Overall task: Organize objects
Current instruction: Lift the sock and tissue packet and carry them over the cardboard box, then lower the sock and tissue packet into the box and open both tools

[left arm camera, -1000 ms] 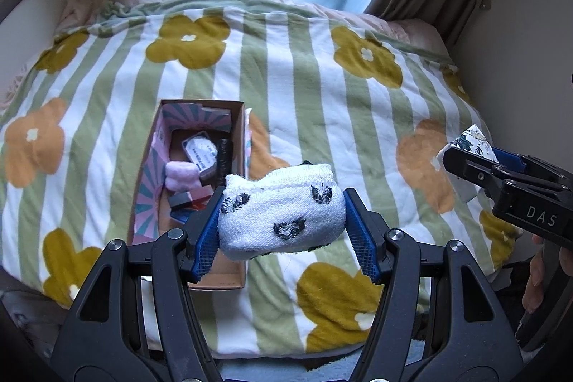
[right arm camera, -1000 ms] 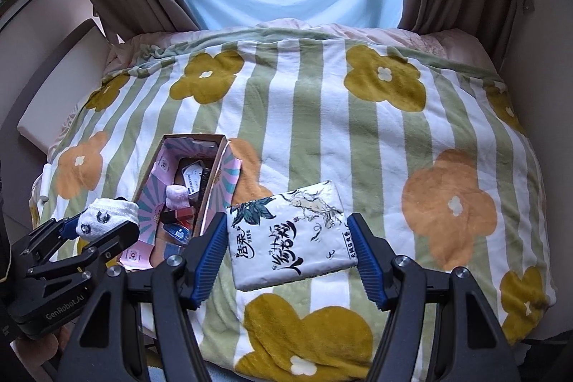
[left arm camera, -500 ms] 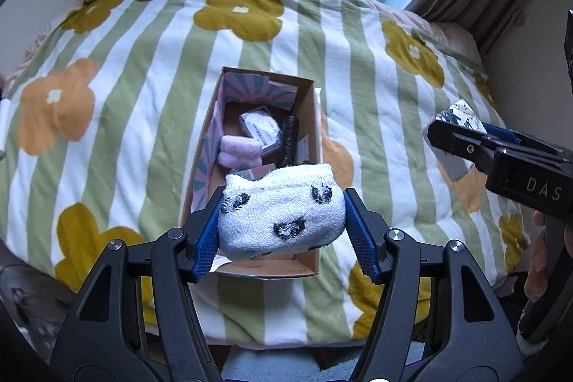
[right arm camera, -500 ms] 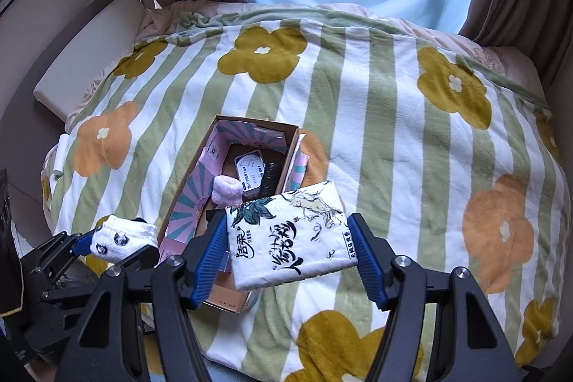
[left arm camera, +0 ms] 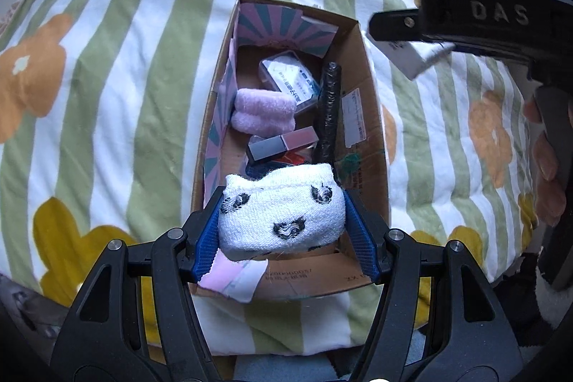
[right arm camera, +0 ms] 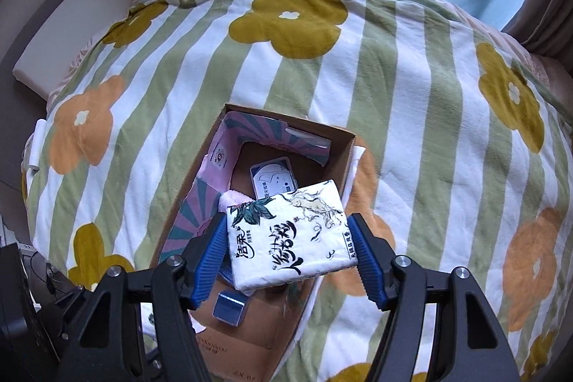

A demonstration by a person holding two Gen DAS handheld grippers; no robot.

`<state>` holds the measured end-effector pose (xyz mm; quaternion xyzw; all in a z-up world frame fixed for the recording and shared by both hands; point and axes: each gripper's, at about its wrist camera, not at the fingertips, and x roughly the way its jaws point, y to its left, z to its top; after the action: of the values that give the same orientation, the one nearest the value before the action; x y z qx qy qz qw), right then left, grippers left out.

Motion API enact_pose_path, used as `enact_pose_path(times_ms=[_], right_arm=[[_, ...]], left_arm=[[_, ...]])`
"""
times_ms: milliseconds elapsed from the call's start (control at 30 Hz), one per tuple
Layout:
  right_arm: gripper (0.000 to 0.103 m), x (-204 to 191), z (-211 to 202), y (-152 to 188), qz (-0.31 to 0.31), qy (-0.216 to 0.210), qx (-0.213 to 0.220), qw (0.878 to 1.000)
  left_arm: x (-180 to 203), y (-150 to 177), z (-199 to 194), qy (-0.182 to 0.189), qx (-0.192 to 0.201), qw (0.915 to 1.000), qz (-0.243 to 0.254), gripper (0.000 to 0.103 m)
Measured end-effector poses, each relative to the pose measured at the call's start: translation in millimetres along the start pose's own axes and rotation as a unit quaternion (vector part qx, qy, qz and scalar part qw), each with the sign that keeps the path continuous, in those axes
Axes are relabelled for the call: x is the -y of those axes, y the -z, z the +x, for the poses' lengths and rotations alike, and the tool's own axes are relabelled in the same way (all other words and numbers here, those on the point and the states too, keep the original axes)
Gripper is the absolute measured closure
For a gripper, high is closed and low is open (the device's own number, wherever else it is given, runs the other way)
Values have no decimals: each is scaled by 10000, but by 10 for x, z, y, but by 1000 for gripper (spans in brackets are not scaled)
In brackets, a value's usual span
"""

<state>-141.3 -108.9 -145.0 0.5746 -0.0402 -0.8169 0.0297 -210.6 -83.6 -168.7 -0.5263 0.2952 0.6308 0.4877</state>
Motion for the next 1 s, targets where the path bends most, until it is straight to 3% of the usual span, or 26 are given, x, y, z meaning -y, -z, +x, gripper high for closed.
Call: enact_pose_path(times_ms=[233,500,567,600,633,667,700,867,1000], right_arm=[[41,-156,816,-328,-178,-218,-175,9995],[40,-274,1071,-509,-291,-510,-263,9979],[36,-302,1083,-531,-355,-584,-291,9972],[30,-305,1067,-541,-368,-539,-237,9976],[16,-303,1048,-549,-368,-561,-195,9976],[4,-298,1024,-558,-364,-610,-157,9974],[0,-291,998,-566,-367,-603,-120,9974],[0,-247,967,-545,-340,-379,-208,9985],[0,-217,954,-509,-339,-432,-277,9981]], left_arm=[[-41,-29,543,136,-302,9994,35,43],[-42,-3,668,146,-359,9991,195,43],[-24,-9,629,200,-258,9992,225,32],[-9,-13,613,222,-229,9992,241,15],[16,-15,595,354,-213,9988,252,3],[46,-12,575,378,-180,9988,265,0],[83,-10,556,270,-132,9991,298,0],[153,35,513,248,-95,9992,287,0],[119,55,473,325,-90,9992,191,0]])
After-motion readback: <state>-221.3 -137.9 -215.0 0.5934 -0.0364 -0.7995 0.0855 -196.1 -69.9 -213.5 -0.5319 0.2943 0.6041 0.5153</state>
